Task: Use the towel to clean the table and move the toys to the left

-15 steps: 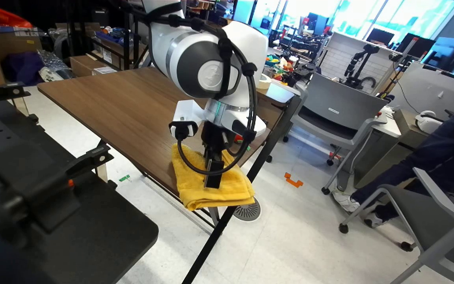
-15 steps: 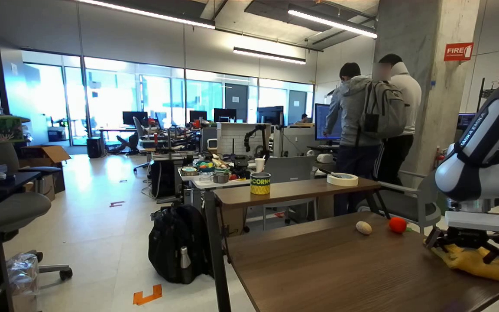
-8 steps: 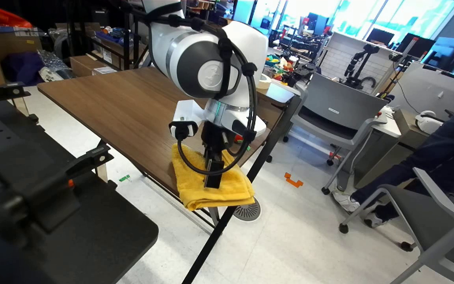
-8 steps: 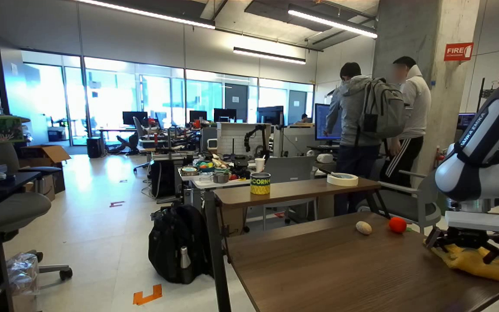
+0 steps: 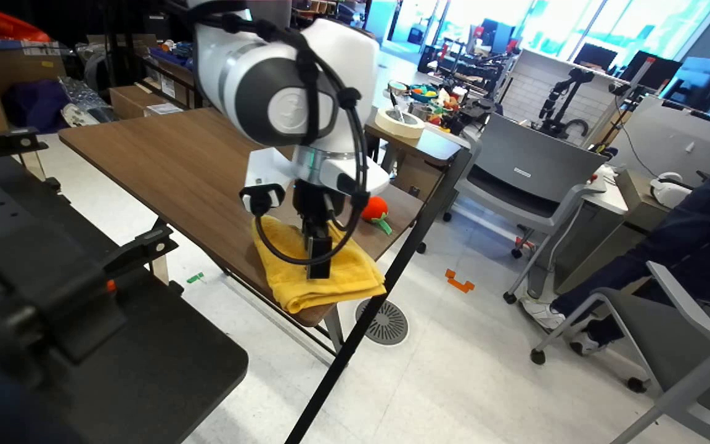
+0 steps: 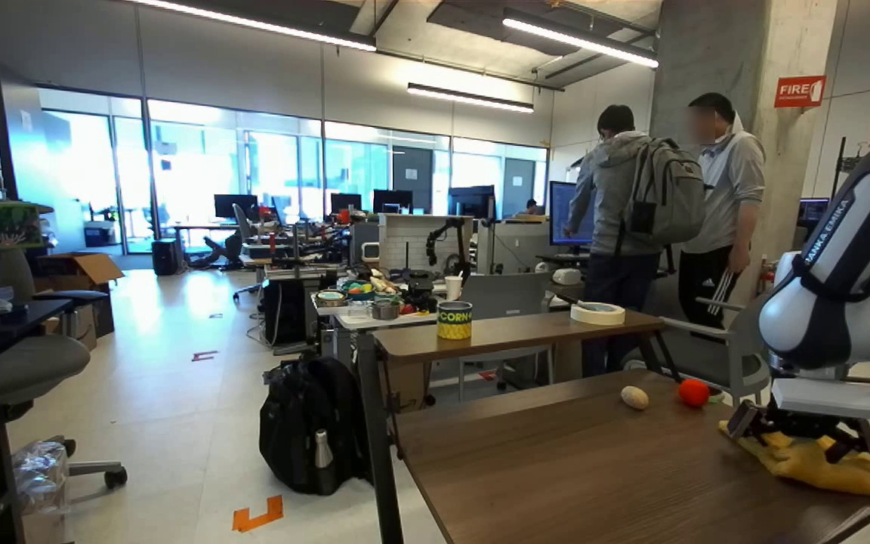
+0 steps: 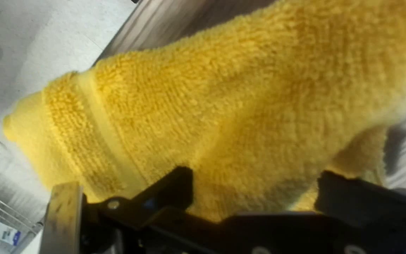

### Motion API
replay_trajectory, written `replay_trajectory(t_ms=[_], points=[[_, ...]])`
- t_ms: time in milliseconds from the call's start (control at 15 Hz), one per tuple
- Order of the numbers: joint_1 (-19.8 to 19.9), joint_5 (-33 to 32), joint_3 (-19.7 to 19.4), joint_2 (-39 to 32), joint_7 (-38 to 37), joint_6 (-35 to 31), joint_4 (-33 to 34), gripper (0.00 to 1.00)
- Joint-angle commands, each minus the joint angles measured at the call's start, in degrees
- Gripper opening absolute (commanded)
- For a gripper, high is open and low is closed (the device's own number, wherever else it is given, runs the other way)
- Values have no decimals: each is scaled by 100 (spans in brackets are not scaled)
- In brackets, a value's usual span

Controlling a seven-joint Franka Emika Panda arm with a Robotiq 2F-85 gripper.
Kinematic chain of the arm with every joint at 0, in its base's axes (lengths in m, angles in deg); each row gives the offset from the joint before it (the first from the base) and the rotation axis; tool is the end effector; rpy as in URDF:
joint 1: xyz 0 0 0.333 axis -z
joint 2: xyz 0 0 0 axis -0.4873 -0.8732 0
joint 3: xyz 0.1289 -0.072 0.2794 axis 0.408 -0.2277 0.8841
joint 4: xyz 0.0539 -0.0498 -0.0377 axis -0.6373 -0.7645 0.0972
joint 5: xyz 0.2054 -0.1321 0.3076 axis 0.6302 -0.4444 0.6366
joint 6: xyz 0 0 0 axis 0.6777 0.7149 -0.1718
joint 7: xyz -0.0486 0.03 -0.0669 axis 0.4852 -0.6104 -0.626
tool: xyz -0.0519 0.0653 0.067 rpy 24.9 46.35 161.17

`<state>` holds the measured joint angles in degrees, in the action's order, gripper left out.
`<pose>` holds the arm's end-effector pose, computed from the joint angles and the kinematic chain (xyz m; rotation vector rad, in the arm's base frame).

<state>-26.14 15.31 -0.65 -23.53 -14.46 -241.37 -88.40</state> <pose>0.5582 -0.1713 0.0280 2.8055 -1.1286 0.0315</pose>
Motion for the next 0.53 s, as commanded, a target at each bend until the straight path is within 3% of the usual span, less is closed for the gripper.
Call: replay_trajectory(t_ms=[0, 133, 333, 467], points=[[-248, 57, -26, 46, 48, -251, -211, 100], [-498, 51, -35, 136, 41, -446, -460, 100], [-357, 71, 57, 76, 119, -285, -346, 100], [-506, 14, 66, 50, 105, -371, -386, 100]])
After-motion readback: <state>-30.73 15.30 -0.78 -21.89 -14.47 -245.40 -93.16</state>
